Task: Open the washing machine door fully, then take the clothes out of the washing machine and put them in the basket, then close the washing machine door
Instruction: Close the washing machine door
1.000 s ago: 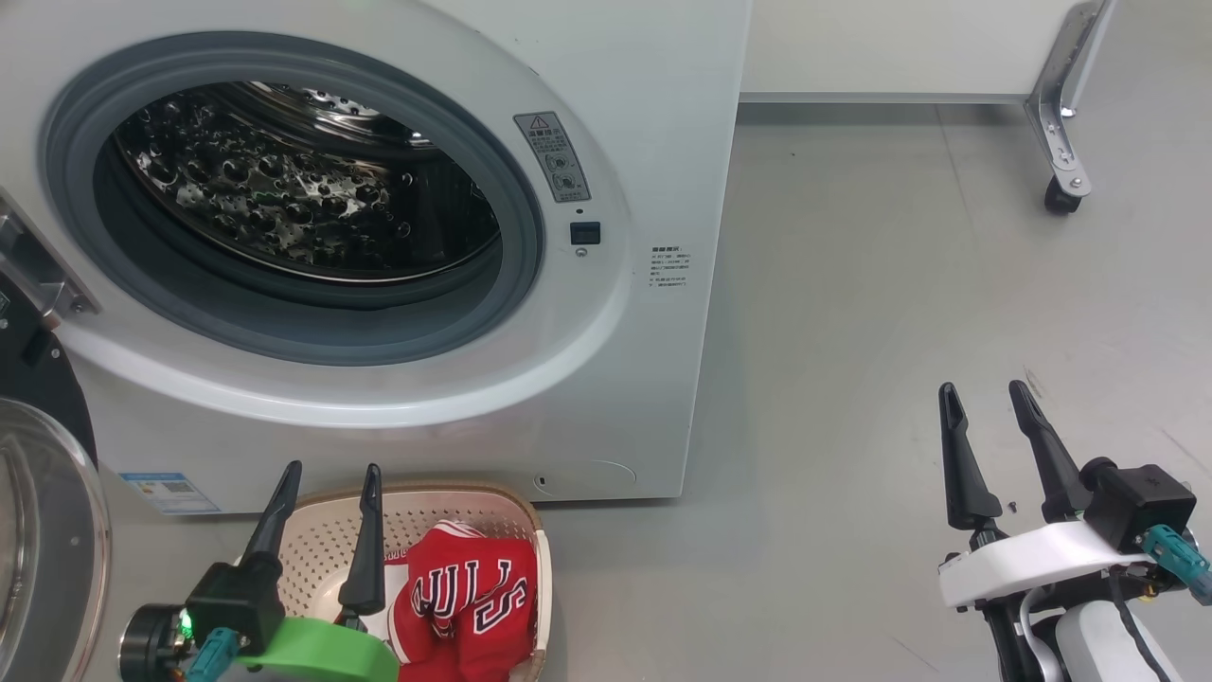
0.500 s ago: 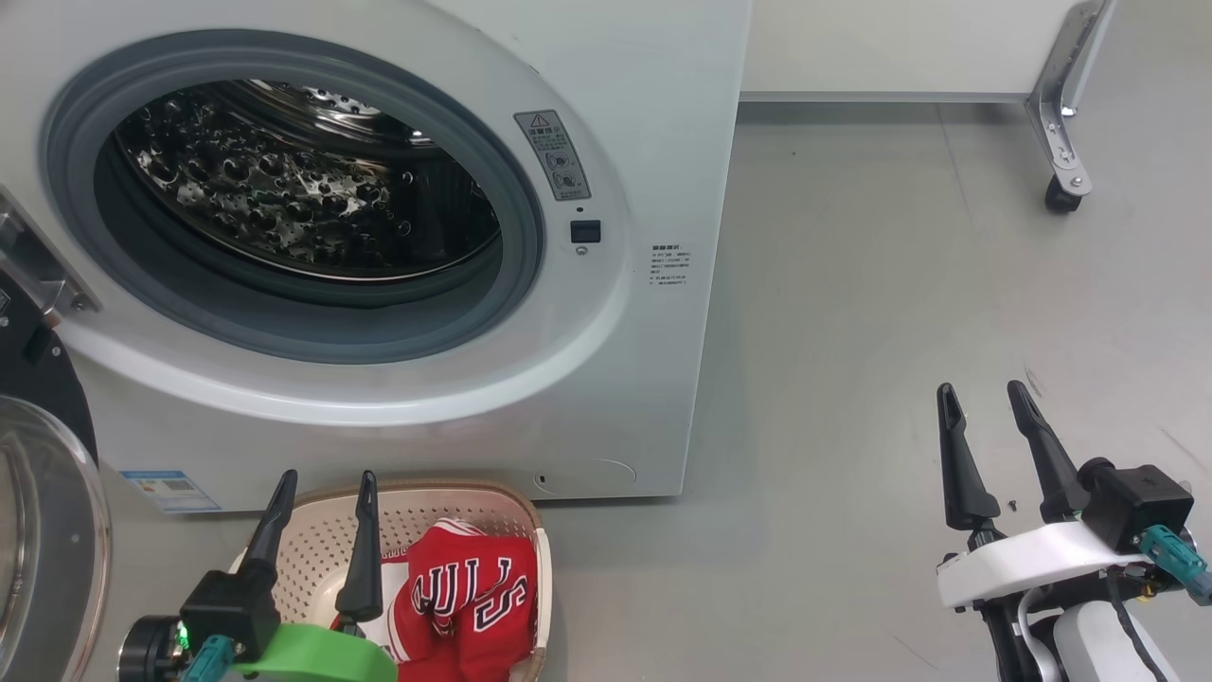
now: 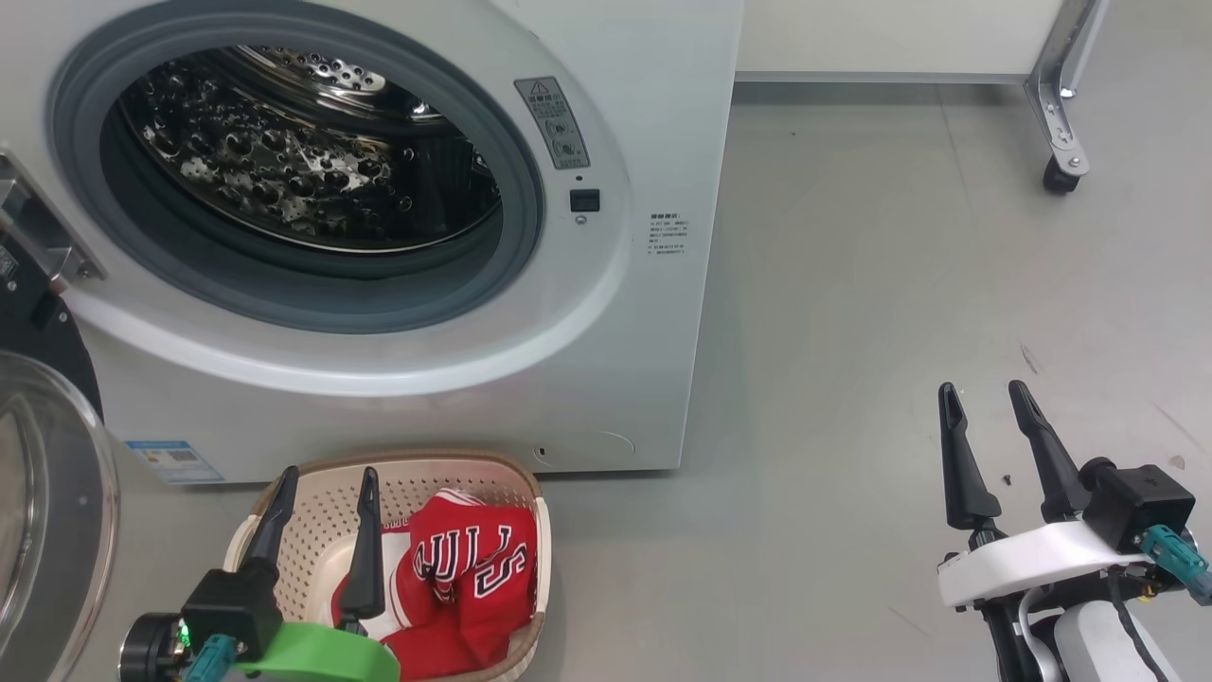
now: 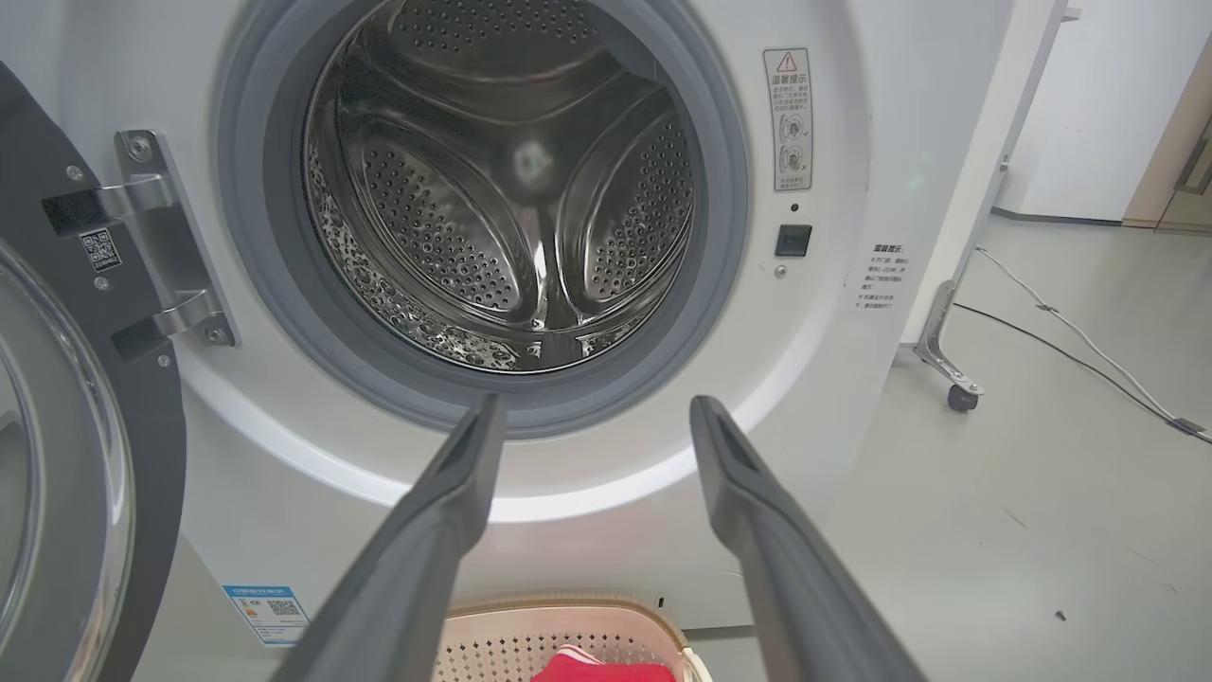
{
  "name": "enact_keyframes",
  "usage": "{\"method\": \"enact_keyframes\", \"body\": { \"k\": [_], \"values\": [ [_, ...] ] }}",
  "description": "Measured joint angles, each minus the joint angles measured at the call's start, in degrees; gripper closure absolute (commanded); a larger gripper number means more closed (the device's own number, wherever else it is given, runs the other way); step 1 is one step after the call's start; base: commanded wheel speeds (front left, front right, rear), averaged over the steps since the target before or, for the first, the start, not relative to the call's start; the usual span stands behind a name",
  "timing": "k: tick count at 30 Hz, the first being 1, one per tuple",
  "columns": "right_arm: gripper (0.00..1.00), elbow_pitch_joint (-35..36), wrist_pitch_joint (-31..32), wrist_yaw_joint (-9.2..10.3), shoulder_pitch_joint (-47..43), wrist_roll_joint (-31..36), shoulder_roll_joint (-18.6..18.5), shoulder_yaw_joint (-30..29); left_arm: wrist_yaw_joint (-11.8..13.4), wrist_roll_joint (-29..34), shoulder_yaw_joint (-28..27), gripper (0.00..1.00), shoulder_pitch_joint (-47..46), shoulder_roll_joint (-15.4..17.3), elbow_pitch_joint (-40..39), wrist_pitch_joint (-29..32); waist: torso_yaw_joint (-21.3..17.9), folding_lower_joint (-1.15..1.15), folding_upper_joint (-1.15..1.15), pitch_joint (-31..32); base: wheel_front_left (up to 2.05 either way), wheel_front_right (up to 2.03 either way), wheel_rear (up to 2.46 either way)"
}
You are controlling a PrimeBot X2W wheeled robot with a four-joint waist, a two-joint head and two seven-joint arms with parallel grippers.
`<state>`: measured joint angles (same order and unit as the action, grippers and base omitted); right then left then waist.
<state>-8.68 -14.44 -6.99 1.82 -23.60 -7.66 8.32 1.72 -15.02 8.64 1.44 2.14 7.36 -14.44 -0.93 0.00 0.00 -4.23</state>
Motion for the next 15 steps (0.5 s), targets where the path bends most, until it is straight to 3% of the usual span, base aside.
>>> {"method": "enact_keyframes", "body": {
  "k": [15],
  "values": [
    [0.0, -0.2, 0.0, 0.0, 0.0, 0.0, 0.0, 0.3, 0.0, 0.6, 0.5, 0.0, 0.0, 0.0, -0.5, 0.0, 0.1, 0.0, 0.0, -0.1, -1.26, 1.26, 0.0]
  ]
}}
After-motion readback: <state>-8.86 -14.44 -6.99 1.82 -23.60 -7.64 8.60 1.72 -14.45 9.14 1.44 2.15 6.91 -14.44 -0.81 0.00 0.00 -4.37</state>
